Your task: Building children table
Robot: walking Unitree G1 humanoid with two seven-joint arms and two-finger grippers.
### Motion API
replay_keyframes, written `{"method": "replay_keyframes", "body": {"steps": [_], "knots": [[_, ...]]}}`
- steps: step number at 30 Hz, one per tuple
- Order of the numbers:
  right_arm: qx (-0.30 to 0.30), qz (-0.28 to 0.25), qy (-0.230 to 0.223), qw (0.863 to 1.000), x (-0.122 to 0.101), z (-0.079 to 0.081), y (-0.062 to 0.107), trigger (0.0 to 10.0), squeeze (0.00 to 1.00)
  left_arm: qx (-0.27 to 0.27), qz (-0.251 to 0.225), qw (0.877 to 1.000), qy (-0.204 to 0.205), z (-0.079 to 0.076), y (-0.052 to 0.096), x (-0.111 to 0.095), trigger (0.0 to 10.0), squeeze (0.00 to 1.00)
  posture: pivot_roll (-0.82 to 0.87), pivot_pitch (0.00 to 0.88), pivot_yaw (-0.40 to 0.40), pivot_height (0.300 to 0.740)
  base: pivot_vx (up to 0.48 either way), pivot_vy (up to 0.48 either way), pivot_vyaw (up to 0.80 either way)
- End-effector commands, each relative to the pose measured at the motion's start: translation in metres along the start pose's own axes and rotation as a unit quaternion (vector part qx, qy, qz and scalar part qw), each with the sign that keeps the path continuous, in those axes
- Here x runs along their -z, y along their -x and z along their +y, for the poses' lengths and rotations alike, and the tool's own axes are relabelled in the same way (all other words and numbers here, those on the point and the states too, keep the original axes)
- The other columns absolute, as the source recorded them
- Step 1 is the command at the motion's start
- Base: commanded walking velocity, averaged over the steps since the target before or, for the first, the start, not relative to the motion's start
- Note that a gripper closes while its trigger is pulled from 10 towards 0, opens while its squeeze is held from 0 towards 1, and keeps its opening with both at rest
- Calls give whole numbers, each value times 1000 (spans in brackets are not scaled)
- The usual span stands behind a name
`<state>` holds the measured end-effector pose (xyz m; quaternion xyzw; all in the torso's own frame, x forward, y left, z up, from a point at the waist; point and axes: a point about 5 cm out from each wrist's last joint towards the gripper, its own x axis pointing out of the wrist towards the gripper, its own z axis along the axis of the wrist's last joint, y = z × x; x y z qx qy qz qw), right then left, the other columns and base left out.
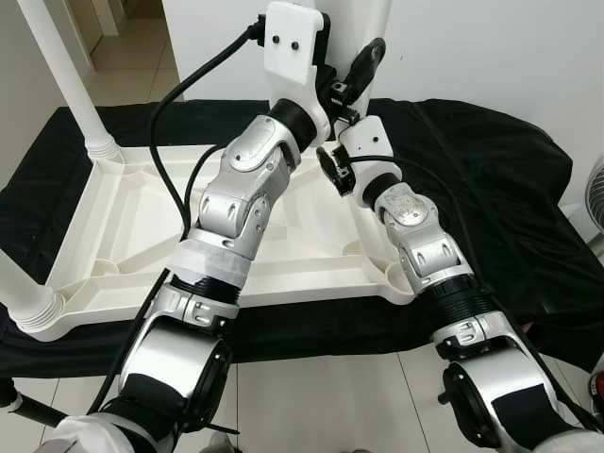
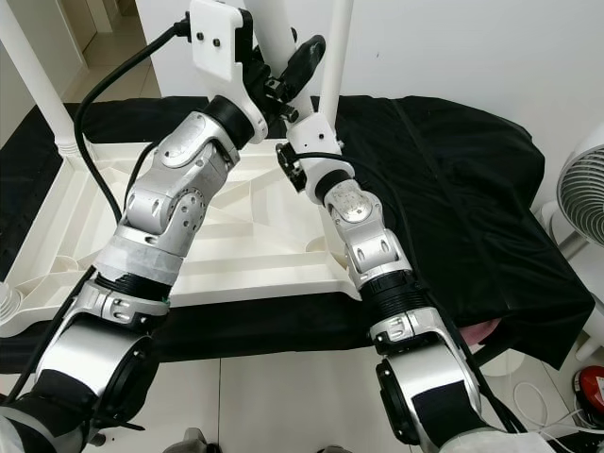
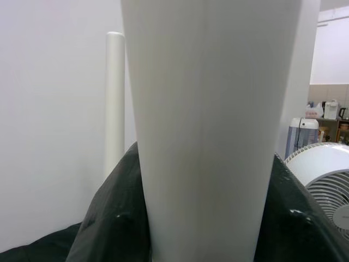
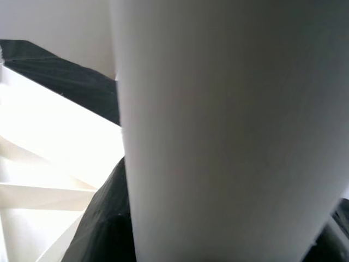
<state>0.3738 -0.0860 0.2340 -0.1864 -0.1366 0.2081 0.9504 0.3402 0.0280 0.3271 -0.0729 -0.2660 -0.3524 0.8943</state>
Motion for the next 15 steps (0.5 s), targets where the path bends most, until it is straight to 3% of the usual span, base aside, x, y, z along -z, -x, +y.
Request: {"method": "replay_keyframes", "body": {"steps": [1,13,14,15], "knots": [[-6,0,-6,1000,-1,2,-2,0,0,5,-10,1000,-8,-4,-3,-6,10000,0,-36,0,0,740,0,0,0],[8,5,-41,999,0,1,-3,0,0,5,-13,1000,-10,-4,-4,-9,10000,0,-32,0,-2,740,0,0,0],[14,13,-48,999,2,0,-3,10000,0,6,-14,1000,-4,-4,-3,-8,10000,1000,-30,0,-7,740,0,0,0],[21,19,-56,998,4,-1,-3,10000,0,6,-13,1000,0,-4,-3,-8,10000,1000,-30,0,-9,740,0,0,0]]}}
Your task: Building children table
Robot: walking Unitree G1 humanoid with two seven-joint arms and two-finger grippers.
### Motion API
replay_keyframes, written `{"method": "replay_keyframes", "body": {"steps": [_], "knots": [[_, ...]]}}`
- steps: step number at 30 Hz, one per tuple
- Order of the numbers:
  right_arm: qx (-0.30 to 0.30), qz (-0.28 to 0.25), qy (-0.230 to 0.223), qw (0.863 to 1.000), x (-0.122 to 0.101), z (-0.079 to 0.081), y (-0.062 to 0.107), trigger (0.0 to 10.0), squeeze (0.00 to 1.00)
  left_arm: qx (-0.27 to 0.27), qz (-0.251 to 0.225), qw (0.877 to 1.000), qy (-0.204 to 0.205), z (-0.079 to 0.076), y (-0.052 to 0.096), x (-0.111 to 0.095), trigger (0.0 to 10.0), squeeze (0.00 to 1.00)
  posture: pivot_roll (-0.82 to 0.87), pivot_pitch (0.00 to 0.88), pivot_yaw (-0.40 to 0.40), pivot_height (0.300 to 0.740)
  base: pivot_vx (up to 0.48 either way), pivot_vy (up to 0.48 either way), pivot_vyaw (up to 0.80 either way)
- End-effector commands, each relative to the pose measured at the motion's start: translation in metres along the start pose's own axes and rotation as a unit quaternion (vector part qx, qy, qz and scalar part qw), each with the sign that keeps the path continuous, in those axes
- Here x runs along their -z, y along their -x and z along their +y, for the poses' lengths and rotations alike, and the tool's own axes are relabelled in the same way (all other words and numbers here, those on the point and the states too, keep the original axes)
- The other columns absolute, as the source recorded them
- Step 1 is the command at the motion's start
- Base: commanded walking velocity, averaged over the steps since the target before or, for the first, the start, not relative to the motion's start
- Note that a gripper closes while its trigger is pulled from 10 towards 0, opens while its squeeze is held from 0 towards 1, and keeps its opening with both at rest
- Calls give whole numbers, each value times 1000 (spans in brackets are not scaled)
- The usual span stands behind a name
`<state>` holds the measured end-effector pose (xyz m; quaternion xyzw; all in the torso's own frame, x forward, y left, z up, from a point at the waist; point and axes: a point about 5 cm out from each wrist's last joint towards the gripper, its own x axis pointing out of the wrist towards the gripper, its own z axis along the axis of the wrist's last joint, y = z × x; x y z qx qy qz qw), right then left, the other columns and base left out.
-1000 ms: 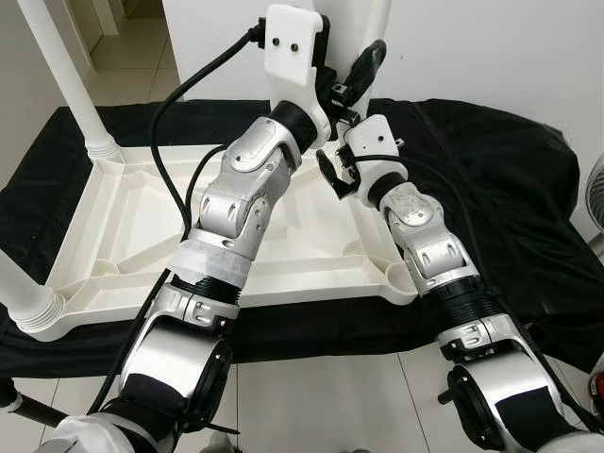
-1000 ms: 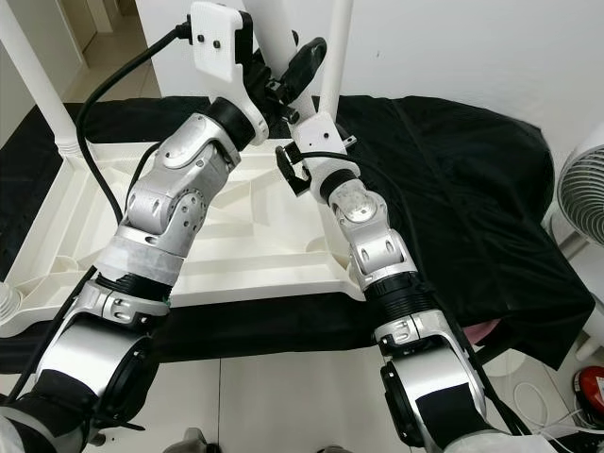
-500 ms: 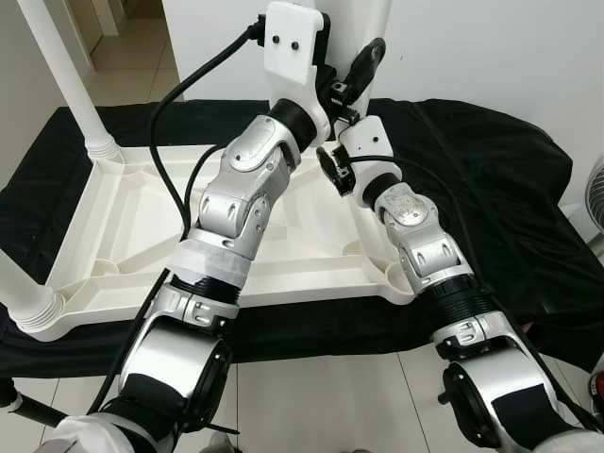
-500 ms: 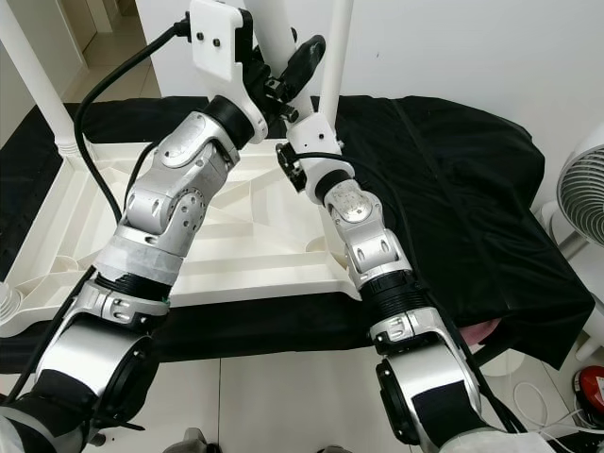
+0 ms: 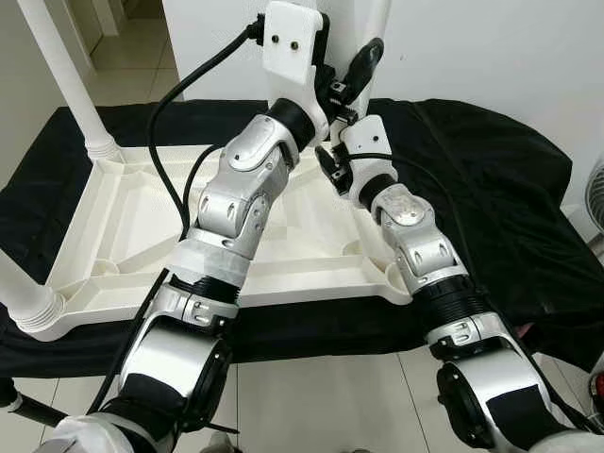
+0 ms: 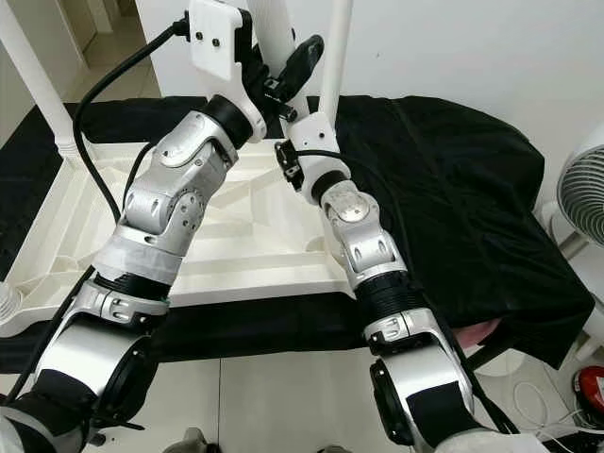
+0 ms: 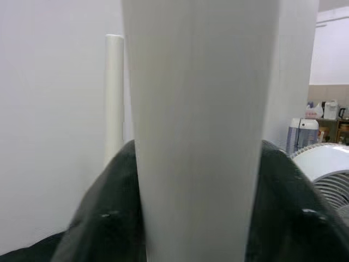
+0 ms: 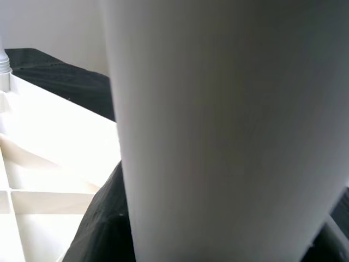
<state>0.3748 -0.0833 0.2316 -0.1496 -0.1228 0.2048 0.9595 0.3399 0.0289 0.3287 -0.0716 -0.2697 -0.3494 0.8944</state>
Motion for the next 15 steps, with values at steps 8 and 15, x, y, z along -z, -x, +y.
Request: {"method": "replay_keyframes", "body": {"steps": [8,15], "knots": [[59,35,-43,997,14,-12,4,10000,0,4,-3,1000,2,-4,2,-3,10000,1000,-27,0,-16,740,0,0,0],[108,54,-74,990,26,-22,13,10000,0,17,23,1000,-8,-6,13,9,10000,0,-27,0,-21,740,0,0,0]]}}
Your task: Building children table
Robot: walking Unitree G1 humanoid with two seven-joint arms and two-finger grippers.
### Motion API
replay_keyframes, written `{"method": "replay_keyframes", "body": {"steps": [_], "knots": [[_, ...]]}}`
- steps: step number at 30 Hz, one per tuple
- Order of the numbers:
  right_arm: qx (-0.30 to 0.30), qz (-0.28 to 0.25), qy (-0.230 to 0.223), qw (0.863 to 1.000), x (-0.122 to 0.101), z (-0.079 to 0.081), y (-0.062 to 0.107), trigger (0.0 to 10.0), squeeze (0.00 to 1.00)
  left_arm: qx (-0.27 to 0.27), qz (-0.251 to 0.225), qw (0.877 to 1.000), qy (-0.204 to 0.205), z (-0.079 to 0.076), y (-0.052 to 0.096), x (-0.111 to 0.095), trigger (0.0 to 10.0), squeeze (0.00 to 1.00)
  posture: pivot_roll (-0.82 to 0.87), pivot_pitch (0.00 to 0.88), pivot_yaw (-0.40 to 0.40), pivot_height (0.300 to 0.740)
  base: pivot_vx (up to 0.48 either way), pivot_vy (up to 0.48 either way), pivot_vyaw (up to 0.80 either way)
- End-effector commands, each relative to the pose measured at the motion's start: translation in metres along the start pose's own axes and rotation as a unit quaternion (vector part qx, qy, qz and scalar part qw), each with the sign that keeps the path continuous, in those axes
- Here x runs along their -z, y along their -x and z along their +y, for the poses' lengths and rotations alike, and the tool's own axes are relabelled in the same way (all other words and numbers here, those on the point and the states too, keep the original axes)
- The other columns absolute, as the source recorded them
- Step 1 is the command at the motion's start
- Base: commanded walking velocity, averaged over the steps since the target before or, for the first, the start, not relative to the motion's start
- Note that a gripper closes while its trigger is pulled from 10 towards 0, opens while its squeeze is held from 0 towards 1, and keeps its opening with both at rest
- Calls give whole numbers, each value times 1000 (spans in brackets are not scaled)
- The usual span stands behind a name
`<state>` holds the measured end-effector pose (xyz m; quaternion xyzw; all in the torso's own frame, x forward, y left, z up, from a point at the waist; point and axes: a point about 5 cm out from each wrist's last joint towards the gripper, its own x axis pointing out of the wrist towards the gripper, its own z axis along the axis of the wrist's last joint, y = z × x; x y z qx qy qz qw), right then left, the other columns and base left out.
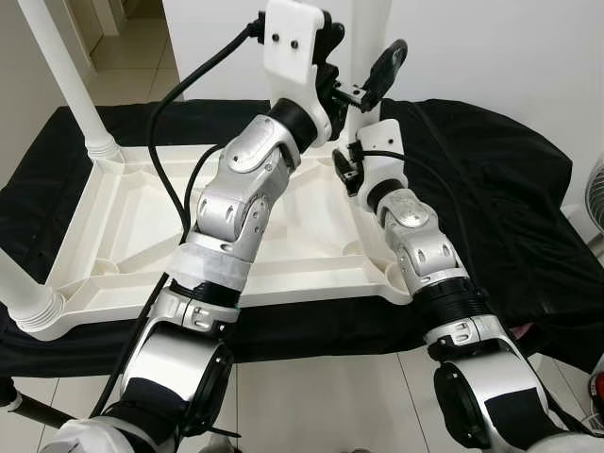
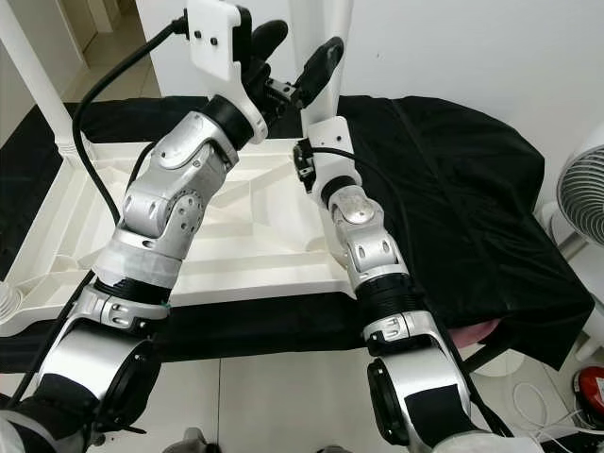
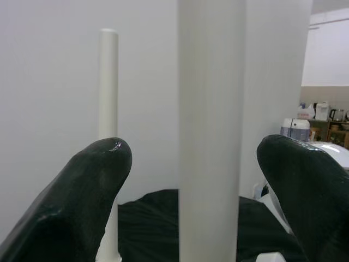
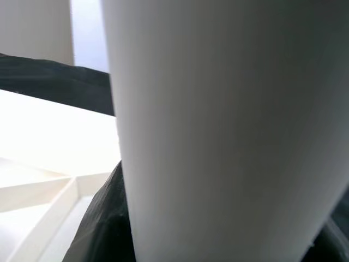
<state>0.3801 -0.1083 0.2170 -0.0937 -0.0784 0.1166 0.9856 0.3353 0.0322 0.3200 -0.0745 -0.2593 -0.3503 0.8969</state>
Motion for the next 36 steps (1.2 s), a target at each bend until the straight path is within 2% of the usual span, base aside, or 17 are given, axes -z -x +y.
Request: {"method": "replay_keyframes", "body": {"steps": [1,4,6,12,15,24,27,36], "knots": [[18,8,-19,1000,5,-5,3,10000,0,18,14,1000,-14,-5,4,5,10000,0,-27,0,-21,740,0,0,0],[25,11,-22,999,8,-7,5,10000,0,22,24,999,-24,-6,7,10,10000,0,-27,0,-21,740,0,0,0],[55,14,-34,998,10,-18,9,10000,0,32,52,998,-16,-12,18,25,10000,0,-28,0,-24,740,0,0,0],[77,17,-41,996,10,-26,10,10000,0,38,67,997,-10,-16,25,34,10000,0,-30,0,-23,740,0,0,0],[93,24,-54,994,13,-35,13,10000,0,73,116,990,-15,-26,45,63,10000,0,-29,0,-24,740,0,0,0],[80,20,-74,994,19,-31,23,10000,0,130,152,979,-32,-39,65,82,10000,0,-27,0,-32,740,0,0,0],[84,13,-64,994,21,-28,30,10000,0,156,172,971,-57,-44,75,92,10000,0,-32,0,-32,740,0,0,0],[86,11,-68,994,25,-25,41,10000,0,186,195,959,-83,-48,86,102,10000,0,-37,0,-33,740,0,0,0]]}}
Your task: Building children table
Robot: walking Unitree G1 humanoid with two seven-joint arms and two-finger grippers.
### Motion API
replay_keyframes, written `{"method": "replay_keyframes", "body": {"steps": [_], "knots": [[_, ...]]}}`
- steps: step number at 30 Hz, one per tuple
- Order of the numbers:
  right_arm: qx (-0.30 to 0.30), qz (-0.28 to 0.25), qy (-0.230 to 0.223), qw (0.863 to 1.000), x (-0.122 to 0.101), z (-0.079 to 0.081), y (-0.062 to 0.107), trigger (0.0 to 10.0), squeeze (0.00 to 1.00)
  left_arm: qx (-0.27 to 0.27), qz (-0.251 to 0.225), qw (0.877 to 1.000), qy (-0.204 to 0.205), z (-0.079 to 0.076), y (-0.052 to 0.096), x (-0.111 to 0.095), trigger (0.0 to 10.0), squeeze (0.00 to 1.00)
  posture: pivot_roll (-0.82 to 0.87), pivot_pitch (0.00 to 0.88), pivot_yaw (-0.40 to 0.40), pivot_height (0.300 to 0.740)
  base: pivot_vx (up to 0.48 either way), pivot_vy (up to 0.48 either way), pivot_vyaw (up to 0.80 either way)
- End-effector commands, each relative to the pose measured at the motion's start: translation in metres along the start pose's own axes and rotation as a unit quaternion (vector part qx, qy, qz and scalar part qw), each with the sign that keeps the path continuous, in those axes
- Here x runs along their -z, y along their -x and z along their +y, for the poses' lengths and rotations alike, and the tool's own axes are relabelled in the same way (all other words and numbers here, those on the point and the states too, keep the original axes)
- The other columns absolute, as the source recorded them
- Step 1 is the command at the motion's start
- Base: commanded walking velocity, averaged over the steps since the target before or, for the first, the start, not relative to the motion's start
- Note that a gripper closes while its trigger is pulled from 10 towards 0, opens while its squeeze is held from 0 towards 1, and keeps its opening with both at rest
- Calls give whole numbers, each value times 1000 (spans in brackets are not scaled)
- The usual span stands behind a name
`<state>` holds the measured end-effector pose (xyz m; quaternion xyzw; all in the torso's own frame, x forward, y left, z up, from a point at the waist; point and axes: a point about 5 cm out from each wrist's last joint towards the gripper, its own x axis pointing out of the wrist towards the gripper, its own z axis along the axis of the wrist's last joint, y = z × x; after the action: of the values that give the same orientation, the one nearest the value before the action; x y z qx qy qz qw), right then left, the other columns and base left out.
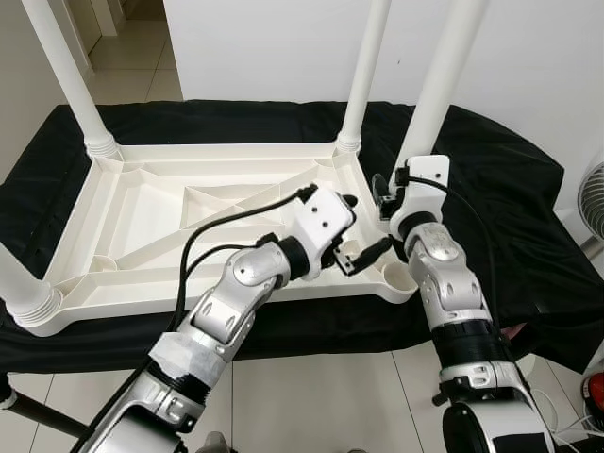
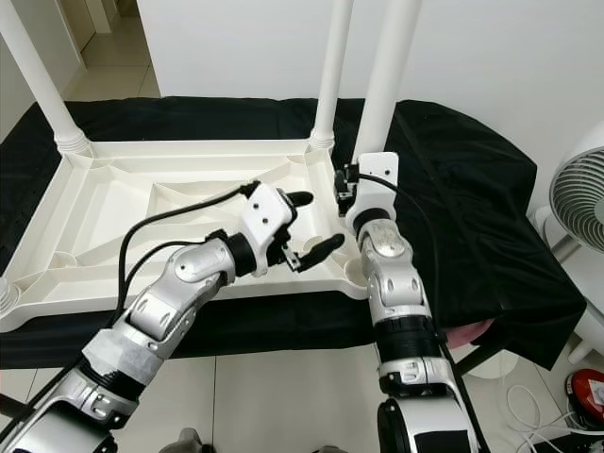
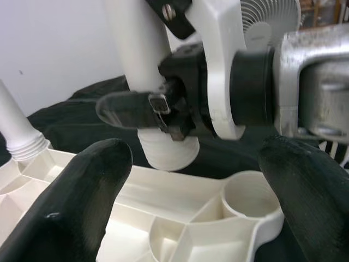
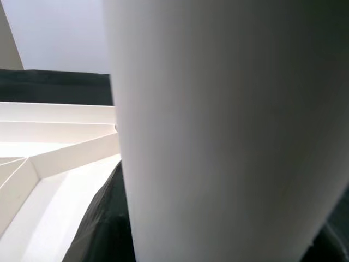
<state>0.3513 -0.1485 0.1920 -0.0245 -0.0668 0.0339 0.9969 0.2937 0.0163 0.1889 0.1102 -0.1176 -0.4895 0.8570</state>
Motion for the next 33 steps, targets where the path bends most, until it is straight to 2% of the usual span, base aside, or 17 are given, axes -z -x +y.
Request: {"method": "replay_keyframes", "body": {"steps": [1,8,10,11,15,17,22,26,33], "knots": [[2,-2,-7,1000,0,1,6,10000,0,18,14,1000,-10,-6,1,6,10000,0,-39,0,-33,740,0,0,0],[9,0,-3,1000,4,1,15,10000,0,37,39,998,-15,-11,4,16,10000,0,-51,0,-31,740,0,0,0],[13,2,-1,1000,9,2,21,10000,0,45,57,997,-25,-13,4,23,10000,0,-51,0,-33,740,0,0,0],[14,1,-1,1000,14,7,33,10000,0,51,80,995,-31,-15,5,32,10000,0,-59,0,-34,740,0,0,0],[12,-9,0,1000,17,10,43,10000,0,58,86,994,-25,-19,7,35,10000,0,-62,0,-36,740,0,0,0],[12,-9,0,1000,17,10,43,10000,0,58,86,994,-25,-19,7,35,10000,0,-62,0,-36,740,0,0,0],[7,-19,4,1000,21,10,57,10000,0,66,94,993,-18,-25,15,41,10000,0,-74,0,-32,740,0,0,0],[13,-20,3,1000,24,4,64,10000,0,68,105,992,-17,-26,26,46,10000,0,-75,0,-31,740,0,0,0],[14,-31,-14,999,26,-2,77,10000,0,62,103,993,-23,-22,27,43,10000,0,-73,0,-34,740,0,0,0]]}}
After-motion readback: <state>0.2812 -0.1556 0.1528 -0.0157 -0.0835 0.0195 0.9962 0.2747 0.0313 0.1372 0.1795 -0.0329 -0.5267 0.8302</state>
